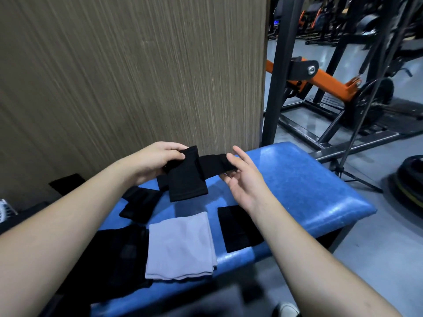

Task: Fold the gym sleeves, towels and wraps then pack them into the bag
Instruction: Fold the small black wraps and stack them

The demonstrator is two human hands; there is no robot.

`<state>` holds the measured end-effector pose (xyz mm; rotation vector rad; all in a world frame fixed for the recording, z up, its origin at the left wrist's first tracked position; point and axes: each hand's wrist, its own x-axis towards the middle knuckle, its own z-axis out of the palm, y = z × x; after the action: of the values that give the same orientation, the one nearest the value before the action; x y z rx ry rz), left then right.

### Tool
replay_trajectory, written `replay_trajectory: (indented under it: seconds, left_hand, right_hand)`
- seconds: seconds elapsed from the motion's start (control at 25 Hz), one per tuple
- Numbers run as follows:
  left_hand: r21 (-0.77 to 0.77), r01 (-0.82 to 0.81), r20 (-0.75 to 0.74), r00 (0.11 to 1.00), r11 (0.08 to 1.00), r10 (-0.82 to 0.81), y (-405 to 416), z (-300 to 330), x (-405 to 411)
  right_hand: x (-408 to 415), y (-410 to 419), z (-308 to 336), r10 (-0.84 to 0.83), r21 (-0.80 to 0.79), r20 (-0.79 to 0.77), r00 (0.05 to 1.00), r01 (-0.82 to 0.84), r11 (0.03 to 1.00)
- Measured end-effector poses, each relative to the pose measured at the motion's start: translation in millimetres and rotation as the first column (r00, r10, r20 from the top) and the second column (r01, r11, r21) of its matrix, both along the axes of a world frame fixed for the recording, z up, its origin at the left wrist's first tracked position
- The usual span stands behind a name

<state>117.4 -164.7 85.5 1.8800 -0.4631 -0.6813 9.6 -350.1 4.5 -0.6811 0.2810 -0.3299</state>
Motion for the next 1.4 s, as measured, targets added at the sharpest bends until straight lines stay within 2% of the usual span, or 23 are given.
replay_trajectory:
  seconds: [0.12,0.2,0.24,0.32,0.4,0.52,0.64,0.84,1.04,1.16,1.32,1.4]
  left_hand:
    - [0.059,0.006,0.002,1.0,0.998,-0.006,4.2,-7.5,4.1]
    - [0.071,-0.023,0.014,1.0,0.997,0.022,4.4,-9.3,0.4]
    - [0.064,-0.045,0.022,0.999,0.997,0.043,4.3,-10.2,-1.2]
    - [0.026,-0.08,0.003,0.997,0.996,0.08,5.8,-13.2,-1.1]
    - [-0.008,-0.081,-0.081,0.993,0.997,0.08,8.3,-14.5,-1.7]
    - [-0.022,-0.024,-0.197,0.98,0.999,0.019,11.9,-14.1,-6.5]
    - [-0.029,-0.041,-0.266,0.963,0.999,0.032,12.2,-15.7,-8.1]
    - [-0.029,-0.045,-0.289,0.957,0.999,0.035,11.1,-20.0,-8.3]
    - [-0.078,-0.077,-0.295,0.954,0.994,0.051,9.6,-28.1,-7.4]
    - [-0.177,0.012,-0.341,0.937,0.984,-0.072,11.7,-30.8,-10.4]
    - [-0.266,0.202,-0.32,0.904,0.943,-0.284,25.7,-37.1,-0.4]
    - [-0.277,0.215,-0.283,0.913,0.937,-0.293,24.9,-40.8,1.3]
  right_hand:
    - [-2.5,-2.4,-0.5,-0.123,-0.223,-0.109,0.986,0.096,0.97]
    - [-2.6,-3.5,-2.6,-0.196,-0.431,-0.126,0.972,0.125,0.894]
    - [-2.6,-3.6,-3.1,-0.239,-0.537,-0.119,0.964,0.141,0.832]
    - [-3.9,-2.5,-1.3,-0.327,-0.748,-0.091,0.941,0.152,0.646]
    - [-6.2,2.9,0.6,-0.356,-0.865,-0.049,0.933,0.139,0.483]
    - [-7.7,11.9,4.1,-0.363,-0.861,0.018,0.932,0.199,0.468]
    - [-8.1,13.5,8.3,-0.394,-0.868,0.086,0.915,0.262,0.421]
    - [-8.5,20.6,8.9,-0.372,-0.922,0.025,0.928,0.165,0.349]
    - [-5.8,30.2,7.2,-0.247,-0.928,0.252,0.936,0.306,0.211]
    - [-3.3,34.7,7.3,-0.197,-0.922,0.338,0.92,0.365,0.126]
    - [-5.2,43.9,6.6,-0.113,-0.913,0.376,0.92,0.389,0.125]
    - [-6.6,47.4,5.7,-0.065,-0.916,0.378,0.924,0.383,0.116]
